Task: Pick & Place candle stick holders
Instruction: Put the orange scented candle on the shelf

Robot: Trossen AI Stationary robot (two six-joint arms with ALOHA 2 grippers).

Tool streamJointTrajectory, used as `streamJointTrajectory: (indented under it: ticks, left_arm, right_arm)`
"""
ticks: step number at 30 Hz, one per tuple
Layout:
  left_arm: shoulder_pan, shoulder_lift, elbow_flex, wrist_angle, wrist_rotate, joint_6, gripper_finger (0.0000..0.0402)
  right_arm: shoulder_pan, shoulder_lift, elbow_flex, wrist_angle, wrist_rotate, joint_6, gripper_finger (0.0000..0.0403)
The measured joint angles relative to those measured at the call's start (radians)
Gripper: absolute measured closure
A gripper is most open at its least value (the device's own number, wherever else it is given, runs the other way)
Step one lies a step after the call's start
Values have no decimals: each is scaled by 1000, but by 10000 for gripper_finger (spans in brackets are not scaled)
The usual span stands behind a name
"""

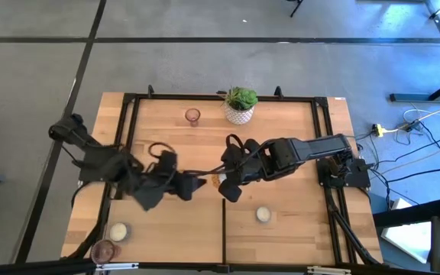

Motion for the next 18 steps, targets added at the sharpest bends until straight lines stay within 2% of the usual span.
streamJointTrajectory:
  ticks: [4,10,18]
  left_arm:
    - [71,1,-93,168,108,63,130]
    - [114,2,-213,420,170,78,130]
    - [148,3,-240,518,195,140,130]
  right_arm:
    - [5,0,0,-7,3,7,403]
    - [20,0,0,-10,19,14,403]
    - [20,-1,0,-15,28,27,403]
